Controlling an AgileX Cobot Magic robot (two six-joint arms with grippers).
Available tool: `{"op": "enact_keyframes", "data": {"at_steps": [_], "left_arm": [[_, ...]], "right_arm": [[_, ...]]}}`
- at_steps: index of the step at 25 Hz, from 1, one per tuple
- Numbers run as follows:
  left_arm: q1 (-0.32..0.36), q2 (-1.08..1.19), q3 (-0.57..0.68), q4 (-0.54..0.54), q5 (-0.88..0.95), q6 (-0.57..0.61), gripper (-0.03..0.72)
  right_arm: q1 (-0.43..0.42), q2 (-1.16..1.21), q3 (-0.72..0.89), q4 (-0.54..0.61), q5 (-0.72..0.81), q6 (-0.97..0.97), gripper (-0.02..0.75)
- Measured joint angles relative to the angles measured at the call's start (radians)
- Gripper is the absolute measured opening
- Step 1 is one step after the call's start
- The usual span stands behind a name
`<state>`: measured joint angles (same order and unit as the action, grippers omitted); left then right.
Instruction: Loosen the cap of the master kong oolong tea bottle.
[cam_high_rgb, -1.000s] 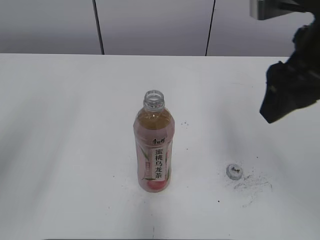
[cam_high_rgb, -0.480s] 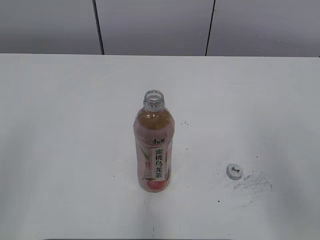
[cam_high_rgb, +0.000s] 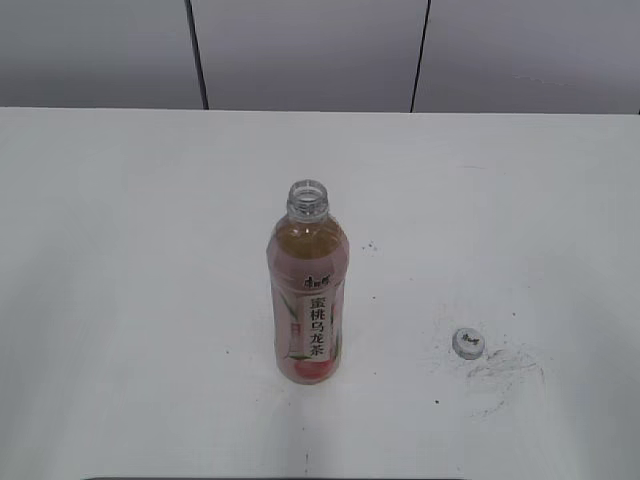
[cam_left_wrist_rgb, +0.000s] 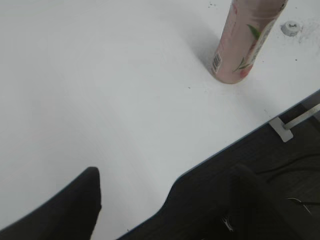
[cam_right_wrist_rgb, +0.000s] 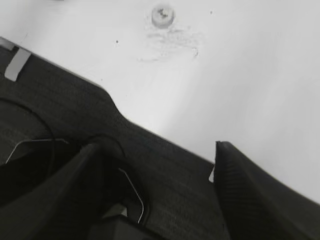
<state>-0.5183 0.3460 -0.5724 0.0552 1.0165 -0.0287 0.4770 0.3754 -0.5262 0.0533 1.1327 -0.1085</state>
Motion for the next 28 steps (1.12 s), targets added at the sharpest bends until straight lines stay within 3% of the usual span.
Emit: {"op": "enact_keyframes", "data": {"at_steps": [8, 24, 26, 28], "left_arm": [[0.0, 0.0, 0.01, -0.055, 0.003, 0.066, 0.475], [0.0, -0.004, 0.01, -0.063, 0.004, 0.071, 0.469], [0.028, -0.015, 0.01, -0.066, 0.004, 0.071, 0.468], [0.108, -0.031, 0.01, -0.067, 0.004, 0.071, 0.468]], "right_arm": [[0.0, -0.049, 0.012, -0.008, -0.028, 0.0, 0.522], [-0.006, -0.049, 0.012, -0.01, -0.029, 0.0, 0.522], [-0.04, -0.05, 0.013, -0.007, -0.029, 0.0, 0.522], [-0.112, -0.067, 0.013, -0.007, -0.029, 0.0, 0.522]]}}
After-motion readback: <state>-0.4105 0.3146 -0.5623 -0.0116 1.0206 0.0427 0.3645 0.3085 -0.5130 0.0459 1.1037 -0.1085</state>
